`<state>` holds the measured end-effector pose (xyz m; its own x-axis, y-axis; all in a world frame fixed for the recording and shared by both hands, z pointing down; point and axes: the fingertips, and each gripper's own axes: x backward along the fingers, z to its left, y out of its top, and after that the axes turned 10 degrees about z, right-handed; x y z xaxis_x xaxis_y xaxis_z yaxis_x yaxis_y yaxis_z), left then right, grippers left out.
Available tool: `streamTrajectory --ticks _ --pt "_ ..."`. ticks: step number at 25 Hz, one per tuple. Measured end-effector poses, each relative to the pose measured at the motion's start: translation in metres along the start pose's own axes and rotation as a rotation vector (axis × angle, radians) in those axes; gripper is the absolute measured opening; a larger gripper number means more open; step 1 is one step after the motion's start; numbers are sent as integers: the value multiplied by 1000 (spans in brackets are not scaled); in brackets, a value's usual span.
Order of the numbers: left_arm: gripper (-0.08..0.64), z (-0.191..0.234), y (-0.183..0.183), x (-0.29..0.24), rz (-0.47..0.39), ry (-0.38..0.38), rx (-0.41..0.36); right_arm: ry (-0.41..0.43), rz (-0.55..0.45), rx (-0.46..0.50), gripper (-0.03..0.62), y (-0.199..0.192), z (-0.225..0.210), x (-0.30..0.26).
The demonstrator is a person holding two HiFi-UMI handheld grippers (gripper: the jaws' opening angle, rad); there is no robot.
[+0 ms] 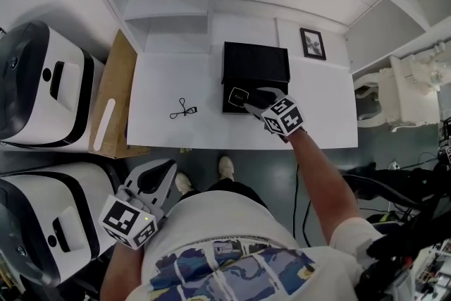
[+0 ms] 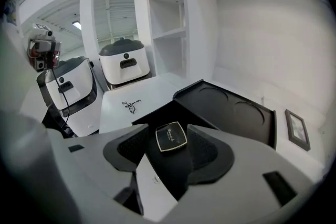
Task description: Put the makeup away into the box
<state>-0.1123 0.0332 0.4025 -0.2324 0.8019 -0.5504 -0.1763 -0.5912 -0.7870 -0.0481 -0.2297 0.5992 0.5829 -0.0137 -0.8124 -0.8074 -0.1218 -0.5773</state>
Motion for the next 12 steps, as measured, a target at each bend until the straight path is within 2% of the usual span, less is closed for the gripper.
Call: streamTrajectory --ticks 12 --pt "14 11 -1 14 -14 -75 -49 -117 -55 -131 62 -6 38 30"
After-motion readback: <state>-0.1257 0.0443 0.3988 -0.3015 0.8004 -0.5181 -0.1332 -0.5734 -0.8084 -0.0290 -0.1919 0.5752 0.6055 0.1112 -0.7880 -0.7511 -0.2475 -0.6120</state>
